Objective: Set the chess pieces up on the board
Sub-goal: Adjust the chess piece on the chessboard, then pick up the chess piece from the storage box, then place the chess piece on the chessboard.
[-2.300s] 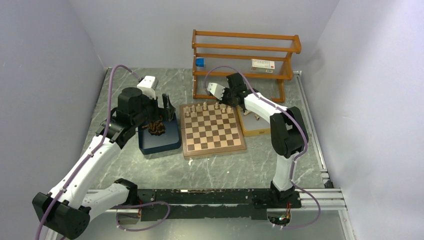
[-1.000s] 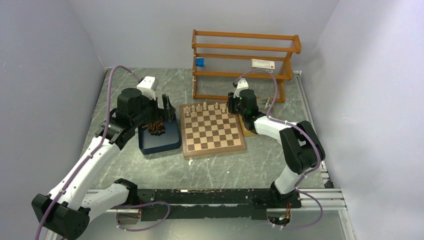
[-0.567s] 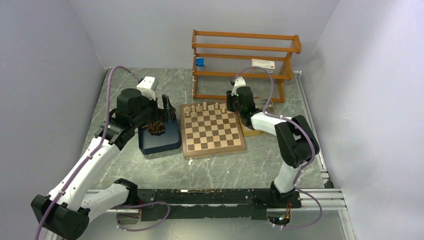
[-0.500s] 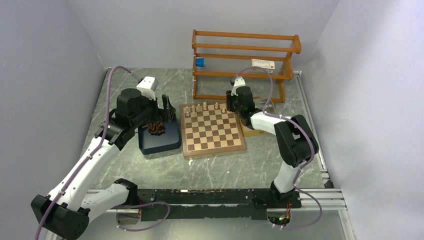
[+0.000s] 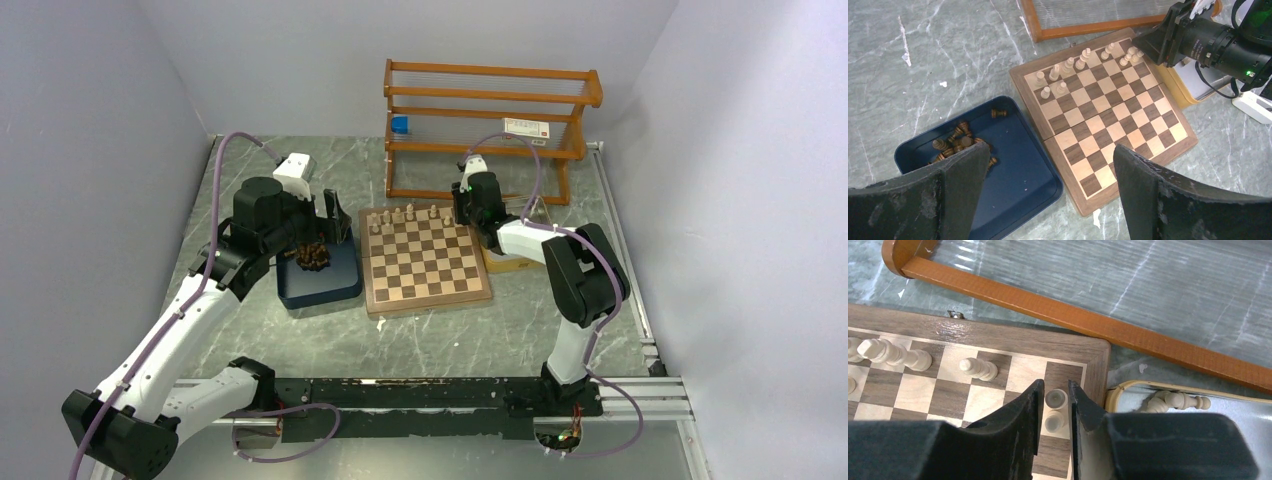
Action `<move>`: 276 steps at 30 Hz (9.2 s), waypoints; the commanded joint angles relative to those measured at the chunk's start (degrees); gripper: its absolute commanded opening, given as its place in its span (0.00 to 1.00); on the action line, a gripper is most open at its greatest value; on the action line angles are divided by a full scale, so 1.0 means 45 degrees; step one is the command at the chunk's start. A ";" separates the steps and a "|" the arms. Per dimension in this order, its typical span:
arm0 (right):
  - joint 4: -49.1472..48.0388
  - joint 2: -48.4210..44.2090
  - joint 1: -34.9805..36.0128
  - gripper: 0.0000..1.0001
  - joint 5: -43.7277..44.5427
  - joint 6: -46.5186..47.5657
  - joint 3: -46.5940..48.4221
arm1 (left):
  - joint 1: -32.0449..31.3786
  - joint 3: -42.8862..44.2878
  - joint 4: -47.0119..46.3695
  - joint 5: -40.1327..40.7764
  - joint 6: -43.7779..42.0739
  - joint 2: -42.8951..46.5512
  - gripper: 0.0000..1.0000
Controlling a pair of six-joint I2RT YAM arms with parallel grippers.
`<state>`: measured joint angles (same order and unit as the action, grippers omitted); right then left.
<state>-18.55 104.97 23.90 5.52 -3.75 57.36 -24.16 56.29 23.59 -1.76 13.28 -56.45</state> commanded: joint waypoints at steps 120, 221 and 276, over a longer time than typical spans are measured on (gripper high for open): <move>0.7770 0.0844 -0.3620 0.34 -0.0024 0.2179 0.2397 | -0.0119 0.0186 0.0402 0.0802 -0.0046 -0.0209 0.98; 0.2386 -0.5701 0.1569 0.21 -0.8124 -0.6758 -0.0031 | -0.1916 0.0101 -0.7365 -0.5931 -0.1695 -0.5267 0.13; 0.0430 -0.5343 0.0812 0.34 -0.8890 -0.8056 -0.0982 | -0.2150 -0.0598 -0.7336 -0.7187 -0.4918 -0.5210 0.05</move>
<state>-13.02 81.38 27.77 -33.67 -38.06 53.21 -33.43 53.93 -6.50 -32.23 -6.92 -81.30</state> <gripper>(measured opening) 0.329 0.222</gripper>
